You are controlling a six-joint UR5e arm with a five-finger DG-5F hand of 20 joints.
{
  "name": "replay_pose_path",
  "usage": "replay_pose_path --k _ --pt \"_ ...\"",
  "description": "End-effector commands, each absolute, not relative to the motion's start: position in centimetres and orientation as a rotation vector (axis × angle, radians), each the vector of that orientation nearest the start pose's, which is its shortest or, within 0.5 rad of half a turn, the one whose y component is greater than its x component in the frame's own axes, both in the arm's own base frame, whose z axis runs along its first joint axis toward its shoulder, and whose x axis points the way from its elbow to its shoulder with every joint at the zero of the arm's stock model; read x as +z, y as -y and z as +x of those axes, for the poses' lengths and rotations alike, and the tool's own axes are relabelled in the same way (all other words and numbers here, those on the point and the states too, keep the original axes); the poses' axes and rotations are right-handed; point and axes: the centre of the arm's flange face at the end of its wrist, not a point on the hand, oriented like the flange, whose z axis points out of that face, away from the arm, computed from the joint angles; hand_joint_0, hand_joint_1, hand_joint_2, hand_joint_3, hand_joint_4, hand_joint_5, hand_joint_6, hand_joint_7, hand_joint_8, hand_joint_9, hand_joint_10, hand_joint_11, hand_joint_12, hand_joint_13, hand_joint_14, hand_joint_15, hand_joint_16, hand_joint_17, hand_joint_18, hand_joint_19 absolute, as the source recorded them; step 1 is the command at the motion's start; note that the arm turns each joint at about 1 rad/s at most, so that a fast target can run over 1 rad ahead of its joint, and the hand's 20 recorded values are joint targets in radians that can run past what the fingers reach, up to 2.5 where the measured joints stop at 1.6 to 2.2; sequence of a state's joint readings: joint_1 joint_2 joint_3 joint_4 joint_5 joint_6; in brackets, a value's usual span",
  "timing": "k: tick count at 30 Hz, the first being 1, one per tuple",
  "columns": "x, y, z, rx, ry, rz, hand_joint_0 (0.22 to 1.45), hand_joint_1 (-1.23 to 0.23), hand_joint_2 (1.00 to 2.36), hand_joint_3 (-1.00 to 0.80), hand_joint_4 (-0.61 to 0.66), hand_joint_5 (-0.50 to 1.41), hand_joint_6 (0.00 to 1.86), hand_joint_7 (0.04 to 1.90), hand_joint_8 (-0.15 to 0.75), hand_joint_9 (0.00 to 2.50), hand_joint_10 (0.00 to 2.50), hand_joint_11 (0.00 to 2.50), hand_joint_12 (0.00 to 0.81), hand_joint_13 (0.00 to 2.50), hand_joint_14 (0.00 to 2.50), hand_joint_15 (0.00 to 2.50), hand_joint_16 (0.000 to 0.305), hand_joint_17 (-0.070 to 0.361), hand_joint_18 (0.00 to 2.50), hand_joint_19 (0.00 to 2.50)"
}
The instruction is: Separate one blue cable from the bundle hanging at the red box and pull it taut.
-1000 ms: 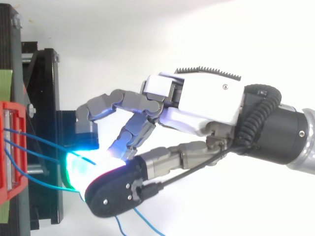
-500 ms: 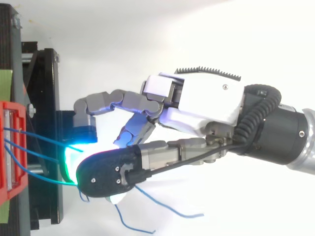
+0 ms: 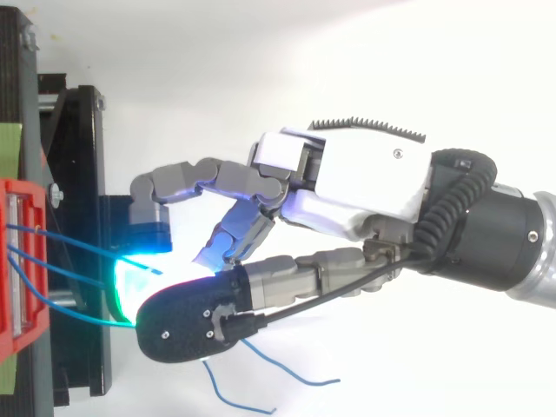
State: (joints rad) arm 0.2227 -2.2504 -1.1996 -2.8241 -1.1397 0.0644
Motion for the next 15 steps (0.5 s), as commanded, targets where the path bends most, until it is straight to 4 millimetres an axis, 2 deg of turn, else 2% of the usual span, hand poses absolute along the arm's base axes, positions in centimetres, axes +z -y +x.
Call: replay_pose_path --k 1,3,6,10,15 --pt "27.52 0.91 75.27 1.109 -1.011 1.338 0.64 -0.69 1.02 -0.25 0.11 -0.12 0.57 1.39 0.276 1.13 0.03 0.92 0.357 1.07 0.02 0.73 0.047 0.107 0.8 0.71" --pt "27.39 0.91 75.28 1.107 -1.013 1.339 0.59 -0.63 1.0 -0.44 0.12 -0.13 0.57 1.37 0.283 1.13 0.03 0.92 0.362 1.07 0.02 0.73 0.048 0.108 0.8 0.72" --pt "27.52 0.91 75.27 1.109 -1.011 1.338 0.58 -0.56 1.0 -0.5 0.12 -0.12 0.57 1.37 0.281 1.13 0.03 0.91 0.366 1.07 0.02 0.73 0.048 0.108 0.81 0.72" --pt "27.52 0.79 75.28 1.11 -1.012 1.337 0.59 -0.49 1.0 -0.48 0.12 -0.12 0.56 1.39 0.287 1.14 0.03 0.91 0.363 1.08 0.02 0.73 0.048 0.108 0.81 0.73" --pt "27.52 0.91 75.27 1.109 -1.011 1.338 0.65 -0.49 1.02 -0.31 0.1 -0.11 0.55 1.4 0.284 1.15 0.03 0.9 0.361 1.08 0.03 0.73 0.047 0.106 0.82 0.73"
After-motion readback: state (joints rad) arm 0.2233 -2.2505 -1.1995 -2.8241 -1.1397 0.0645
